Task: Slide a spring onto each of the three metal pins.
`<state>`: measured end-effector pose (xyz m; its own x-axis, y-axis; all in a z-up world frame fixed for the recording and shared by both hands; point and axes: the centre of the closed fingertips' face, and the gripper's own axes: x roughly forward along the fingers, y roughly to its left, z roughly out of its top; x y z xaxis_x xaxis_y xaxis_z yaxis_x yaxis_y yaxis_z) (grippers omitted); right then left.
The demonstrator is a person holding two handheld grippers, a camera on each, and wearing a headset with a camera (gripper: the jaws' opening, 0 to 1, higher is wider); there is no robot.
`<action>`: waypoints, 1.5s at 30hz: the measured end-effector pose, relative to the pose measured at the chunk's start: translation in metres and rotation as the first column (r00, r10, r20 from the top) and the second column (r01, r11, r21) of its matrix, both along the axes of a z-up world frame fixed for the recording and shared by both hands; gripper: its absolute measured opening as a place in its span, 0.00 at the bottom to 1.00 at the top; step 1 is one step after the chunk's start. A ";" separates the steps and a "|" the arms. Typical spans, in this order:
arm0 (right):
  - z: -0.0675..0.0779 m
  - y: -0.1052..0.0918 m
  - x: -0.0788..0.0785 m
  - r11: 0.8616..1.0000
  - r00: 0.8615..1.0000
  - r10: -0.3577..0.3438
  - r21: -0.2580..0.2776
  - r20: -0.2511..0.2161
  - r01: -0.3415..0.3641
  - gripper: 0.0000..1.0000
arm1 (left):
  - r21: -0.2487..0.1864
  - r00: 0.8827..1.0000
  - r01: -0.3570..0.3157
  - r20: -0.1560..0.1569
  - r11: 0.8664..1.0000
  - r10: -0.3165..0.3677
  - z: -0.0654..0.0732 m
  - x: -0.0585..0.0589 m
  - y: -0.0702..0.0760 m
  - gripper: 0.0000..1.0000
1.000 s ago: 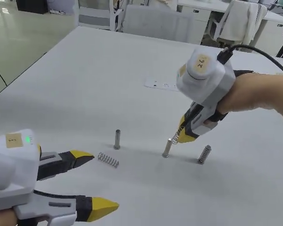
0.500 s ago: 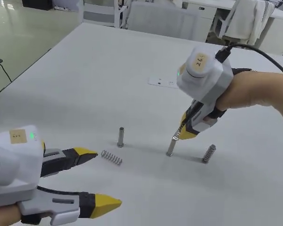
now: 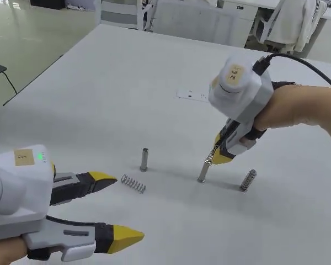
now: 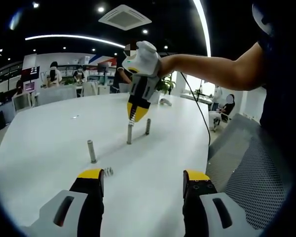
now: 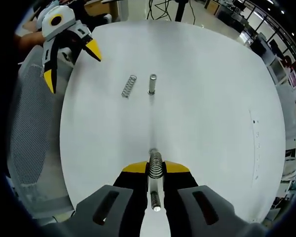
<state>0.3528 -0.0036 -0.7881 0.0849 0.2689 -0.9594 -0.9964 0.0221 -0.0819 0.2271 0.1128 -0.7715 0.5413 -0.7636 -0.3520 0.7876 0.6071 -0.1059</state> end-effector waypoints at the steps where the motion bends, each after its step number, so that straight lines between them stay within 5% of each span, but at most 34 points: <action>1: 0.000 0.001 0.000 1.000 1.000 0.000 0.003 -0.003 0.000 0.09 | 0.000 1.000 0.000 -0.001 1.000 0.000 0.000 0.000 0.000 0.60; 26: -0.034 0.009 -0.004 0.999 0.999 0.004 -0.041 -0.042 -0.005 0.09 | 0.000 1.000 0.002 -0.010 1.000 -0.002 -0.003 0.001 0.000 0.58; 45: -0.054 0.017 -0.027 0.996 0.996 0.042 -0.081 -0.078 -0.048 0.09 | -0.003 1.000 0.005 -0.007 1.000 -0.005 -0.001 0.000 0.000 0.57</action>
